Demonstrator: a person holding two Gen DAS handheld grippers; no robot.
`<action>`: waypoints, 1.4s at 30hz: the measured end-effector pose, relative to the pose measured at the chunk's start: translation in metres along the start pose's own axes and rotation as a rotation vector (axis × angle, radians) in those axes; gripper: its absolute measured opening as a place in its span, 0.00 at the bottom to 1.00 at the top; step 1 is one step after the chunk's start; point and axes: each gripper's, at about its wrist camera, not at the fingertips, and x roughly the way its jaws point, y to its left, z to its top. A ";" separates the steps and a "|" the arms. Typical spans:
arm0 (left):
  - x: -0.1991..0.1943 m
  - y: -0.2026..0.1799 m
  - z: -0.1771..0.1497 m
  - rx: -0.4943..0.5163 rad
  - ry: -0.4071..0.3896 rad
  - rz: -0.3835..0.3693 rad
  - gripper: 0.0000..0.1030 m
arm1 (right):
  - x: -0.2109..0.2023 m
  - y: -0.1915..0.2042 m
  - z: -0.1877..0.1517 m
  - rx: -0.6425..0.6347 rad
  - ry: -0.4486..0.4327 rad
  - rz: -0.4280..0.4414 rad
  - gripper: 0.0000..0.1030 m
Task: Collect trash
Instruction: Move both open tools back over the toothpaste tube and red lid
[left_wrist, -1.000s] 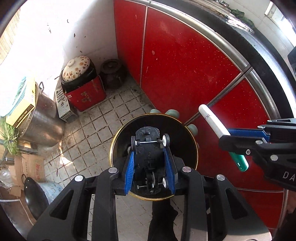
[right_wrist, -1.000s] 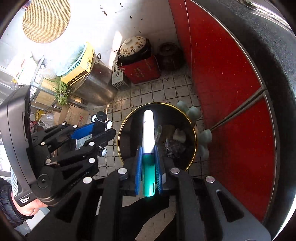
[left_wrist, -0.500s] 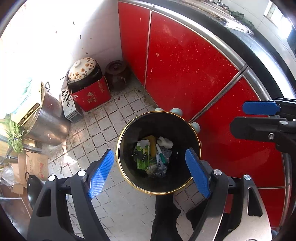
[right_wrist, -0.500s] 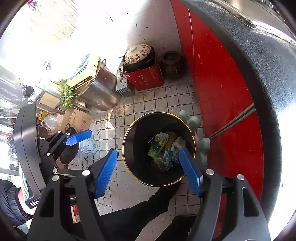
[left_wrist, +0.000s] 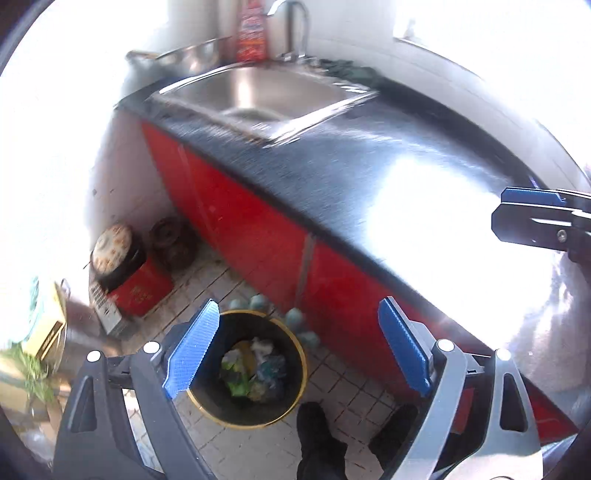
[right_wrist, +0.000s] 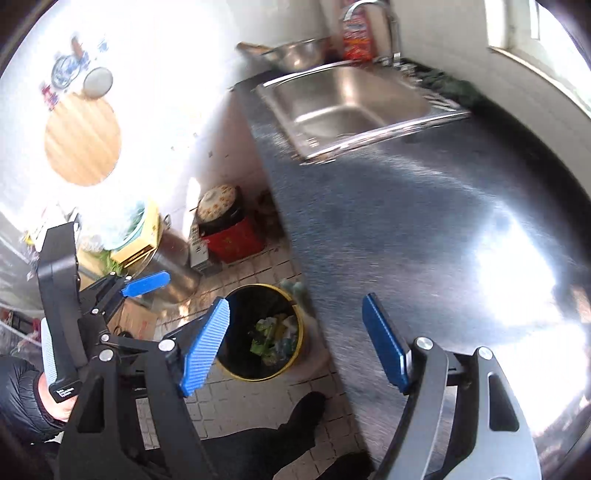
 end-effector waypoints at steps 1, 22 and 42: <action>-0.002 -0.020 0.010 0.040 -0.010 -0.036 0.85 | -0.018 -0.020 -0.005 0.036 -0.018 -0.038 0.70; -0.032 -0.357 0.049 0.628 -0.008 -0.459 0.94 | -0.242 -0.223 -0.179 0.562 -0.229 -0.509 0.83; 0.050 -0.396 0.087 0.665 0.027 -0.419 0.94 | -0.185 -0.306 -0.138 0.515 -0.141 -0.410 0.83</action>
